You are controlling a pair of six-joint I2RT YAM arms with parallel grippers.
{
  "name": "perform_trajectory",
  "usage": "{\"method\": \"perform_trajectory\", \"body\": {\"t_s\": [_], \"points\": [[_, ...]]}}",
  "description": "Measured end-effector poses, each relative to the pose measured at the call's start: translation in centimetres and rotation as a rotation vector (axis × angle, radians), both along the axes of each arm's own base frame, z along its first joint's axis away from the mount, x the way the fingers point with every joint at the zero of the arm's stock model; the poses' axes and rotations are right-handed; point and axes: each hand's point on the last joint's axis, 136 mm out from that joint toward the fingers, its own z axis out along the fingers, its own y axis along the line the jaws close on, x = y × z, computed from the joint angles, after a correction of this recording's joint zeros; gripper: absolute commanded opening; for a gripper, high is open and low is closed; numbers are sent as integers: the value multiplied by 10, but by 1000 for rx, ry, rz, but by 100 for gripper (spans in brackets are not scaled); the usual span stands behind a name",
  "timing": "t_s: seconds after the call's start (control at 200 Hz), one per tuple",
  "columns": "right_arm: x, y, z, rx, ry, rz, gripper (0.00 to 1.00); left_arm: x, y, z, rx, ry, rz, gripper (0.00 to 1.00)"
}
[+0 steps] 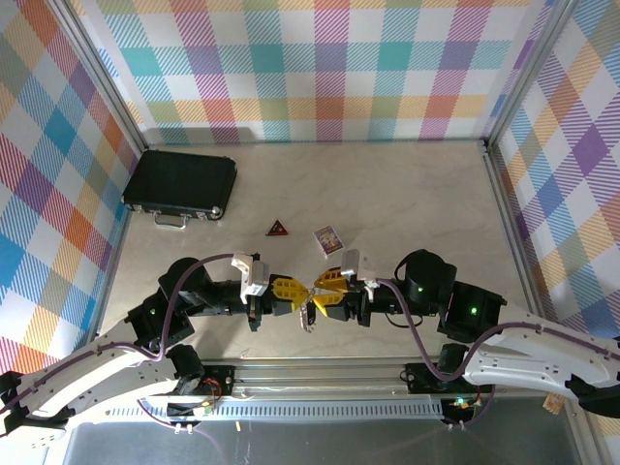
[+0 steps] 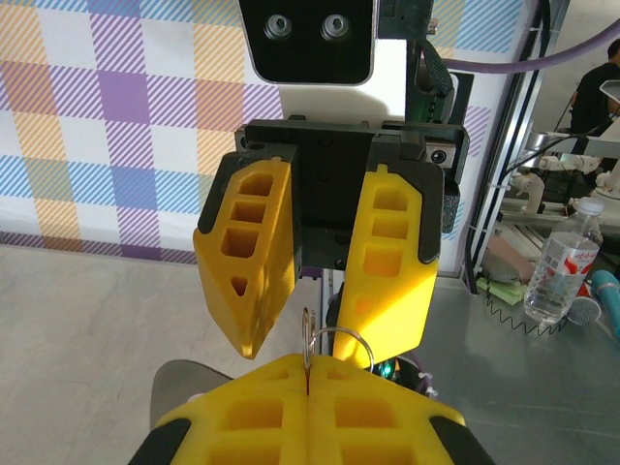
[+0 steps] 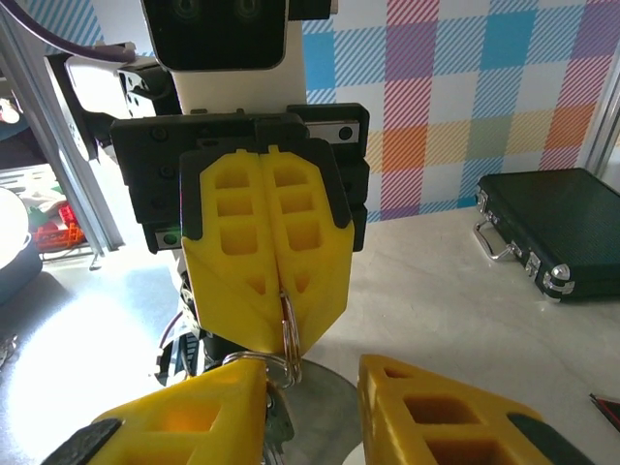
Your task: Put the keys on the keyring
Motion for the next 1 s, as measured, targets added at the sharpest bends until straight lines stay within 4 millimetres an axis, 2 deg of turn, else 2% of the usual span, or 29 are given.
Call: {"method": "perform_trajectory", "body": {"t_s": [0.18, 0.445, 0.665, 1.0], "points": [[-2, 2, 1, 7, 2, 12, 23, -1, 0, 0, 1, 1, -3, 0], [-3, 5, 0, -12, 8, 30, 22, -1, 0, -1, 3, 5, -6, 0], [-6, 2, 0, -31, 3, 40, 9, -2, 0, -2, 5, 7, -15, 0], [-7, -1, -4, -81, 7, 43, 10, -5, -3, -6, 20, 16, -40, 0]]}}
